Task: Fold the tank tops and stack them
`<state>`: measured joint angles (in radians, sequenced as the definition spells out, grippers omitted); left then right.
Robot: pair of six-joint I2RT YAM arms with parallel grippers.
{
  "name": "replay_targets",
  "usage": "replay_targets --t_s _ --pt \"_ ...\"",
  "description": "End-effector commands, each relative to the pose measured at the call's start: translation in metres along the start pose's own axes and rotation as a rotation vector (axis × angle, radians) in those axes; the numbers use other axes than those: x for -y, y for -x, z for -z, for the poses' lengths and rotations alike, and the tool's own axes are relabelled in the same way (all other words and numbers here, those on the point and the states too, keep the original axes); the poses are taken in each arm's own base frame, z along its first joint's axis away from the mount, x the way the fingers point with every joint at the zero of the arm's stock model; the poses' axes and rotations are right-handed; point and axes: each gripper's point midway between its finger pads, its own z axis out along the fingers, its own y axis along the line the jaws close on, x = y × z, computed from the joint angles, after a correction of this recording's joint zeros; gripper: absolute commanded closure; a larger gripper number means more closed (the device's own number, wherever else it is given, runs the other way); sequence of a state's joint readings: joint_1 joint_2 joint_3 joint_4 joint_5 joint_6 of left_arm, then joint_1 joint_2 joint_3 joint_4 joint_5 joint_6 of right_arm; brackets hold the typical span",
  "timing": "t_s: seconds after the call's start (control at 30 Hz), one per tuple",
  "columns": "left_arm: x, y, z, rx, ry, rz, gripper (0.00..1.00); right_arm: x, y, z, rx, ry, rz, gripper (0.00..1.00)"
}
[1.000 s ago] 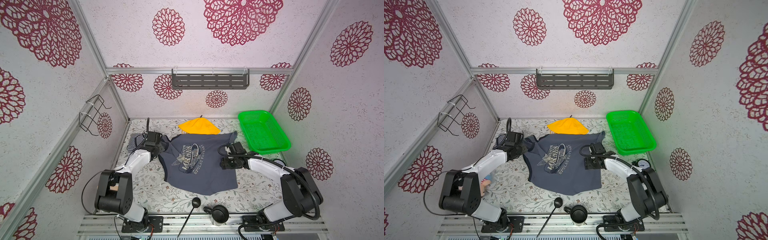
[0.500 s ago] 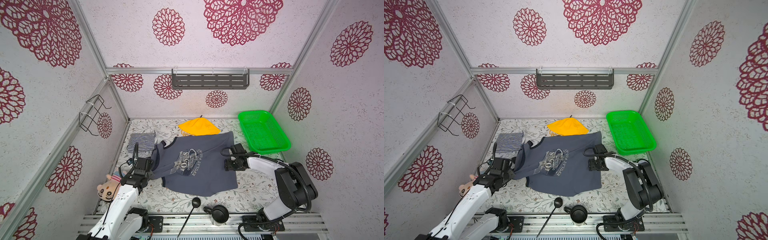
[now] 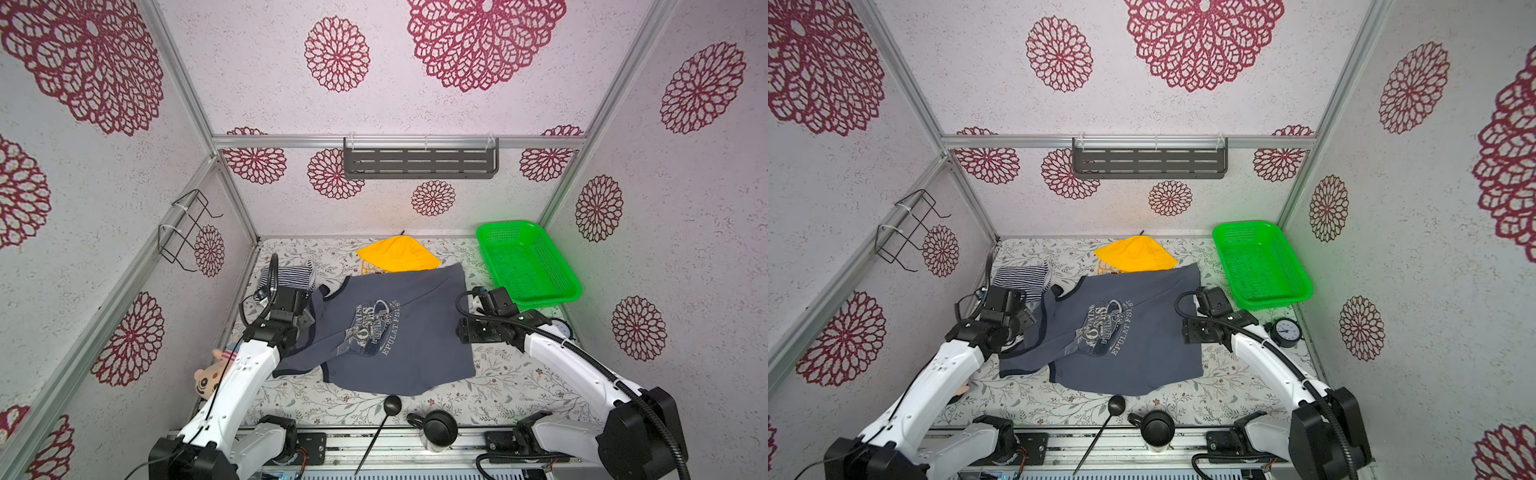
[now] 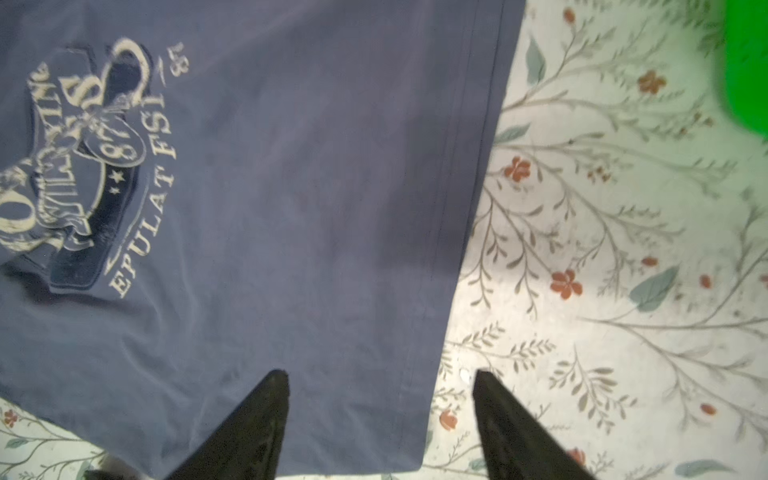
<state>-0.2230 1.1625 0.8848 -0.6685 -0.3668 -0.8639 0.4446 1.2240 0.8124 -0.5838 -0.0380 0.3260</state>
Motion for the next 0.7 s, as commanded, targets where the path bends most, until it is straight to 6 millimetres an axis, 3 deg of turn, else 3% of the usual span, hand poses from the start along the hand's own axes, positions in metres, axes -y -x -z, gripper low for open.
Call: replay_targets --t_s 0.0,0.07,0.2,0.4,0.67 --pt "0.047 -0.006 -0.019 -0.032 -0.091 -0.062 0.3 -0.008 -0.042 -0.015 -0.133 -0.005 -0.048 0.69" --pt "0.062 -0.009 -0.03 -0.04 -0.088 -0.098 0.3 -0.014 -0.056 -0.024 -0.159 0.004 -0.07 0.72" --pt "0.08 -0.011 -0.042 -0.049 -0.114 -0.112 0.3 -0.006 -0.08 -0.043 -0.195 -0.017 -0.113 0.77" --pt "0.083 -0.006 -0.042 -0.038 -0.105 -0.137 0.3 0.049 -0.113 -0.058 -0.288 -0.23 -0.147 0.79" --pt "0.086 0.004 -0.042 -0.018 -0.098 -0.169 0.28 0.096 -0.105 -0.053 -0.263 -0.275 -0.401 0.78"
